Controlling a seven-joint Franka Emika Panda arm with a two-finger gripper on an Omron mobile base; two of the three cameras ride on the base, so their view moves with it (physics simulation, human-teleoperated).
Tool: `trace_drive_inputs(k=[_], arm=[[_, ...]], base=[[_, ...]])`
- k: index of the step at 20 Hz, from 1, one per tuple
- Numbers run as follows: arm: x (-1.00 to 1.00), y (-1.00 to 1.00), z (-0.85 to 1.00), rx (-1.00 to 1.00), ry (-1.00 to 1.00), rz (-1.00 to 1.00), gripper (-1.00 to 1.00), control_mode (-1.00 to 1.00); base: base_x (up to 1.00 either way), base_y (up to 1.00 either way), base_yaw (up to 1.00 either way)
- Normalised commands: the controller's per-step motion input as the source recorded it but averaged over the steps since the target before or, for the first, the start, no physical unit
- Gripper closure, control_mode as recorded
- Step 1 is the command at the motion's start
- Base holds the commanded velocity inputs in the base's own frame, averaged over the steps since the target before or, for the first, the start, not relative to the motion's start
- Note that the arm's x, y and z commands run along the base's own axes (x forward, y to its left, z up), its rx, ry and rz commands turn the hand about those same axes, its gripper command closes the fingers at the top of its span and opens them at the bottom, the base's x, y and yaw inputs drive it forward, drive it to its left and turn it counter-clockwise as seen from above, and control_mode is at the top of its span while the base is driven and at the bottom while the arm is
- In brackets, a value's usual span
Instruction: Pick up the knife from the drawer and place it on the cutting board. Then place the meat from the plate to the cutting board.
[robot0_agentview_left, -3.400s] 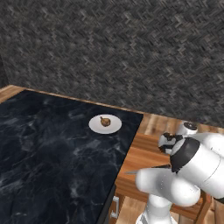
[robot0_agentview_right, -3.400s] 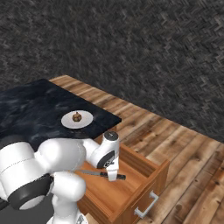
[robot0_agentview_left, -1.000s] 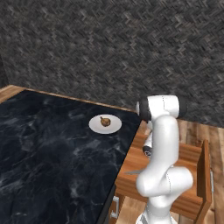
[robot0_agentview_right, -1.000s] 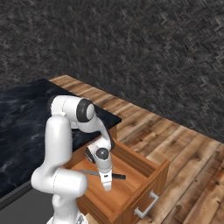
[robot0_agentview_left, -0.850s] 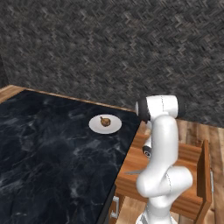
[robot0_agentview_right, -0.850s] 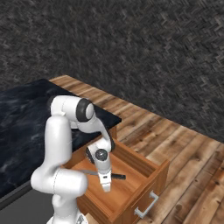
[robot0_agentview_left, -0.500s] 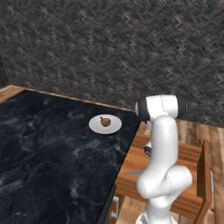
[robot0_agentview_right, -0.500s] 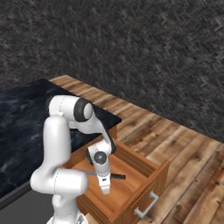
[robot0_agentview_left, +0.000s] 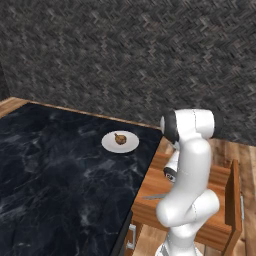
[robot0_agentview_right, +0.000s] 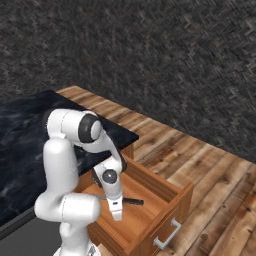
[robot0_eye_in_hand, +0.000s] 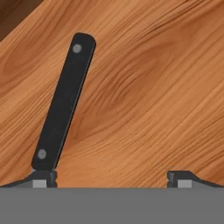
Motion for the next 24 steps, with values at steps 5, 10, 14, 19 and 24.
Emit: trace_drive_inputs(k=[5, 10, 14, 19, 24], arm=[[0.25, -0.11, 0.26, 0.0, 0.02, 0.0, -1.0, -1.0], [0.49, -0.15, 0.0, 0.0, 0.0, 0.0, -1.0, -1.0], [0.51, -0.23, 0.0, 0.0, 0.0, 0.02, -1.0, -1.0], [0.27, -0.08, -0.12, 0.0, 0.02, 0.02, -1.0, -1.0], [0.02, -0.04, -0.36, 0.0, 0.11, 0.0, -1.0, -1.0]], base=[[0.0, 0.0, 0.0], [0.0, 0.0, 0.0], [0.0, 0.0, 0.0], [0.0, 0.0, 0.0], [0.0, 0.0, 0.0]])
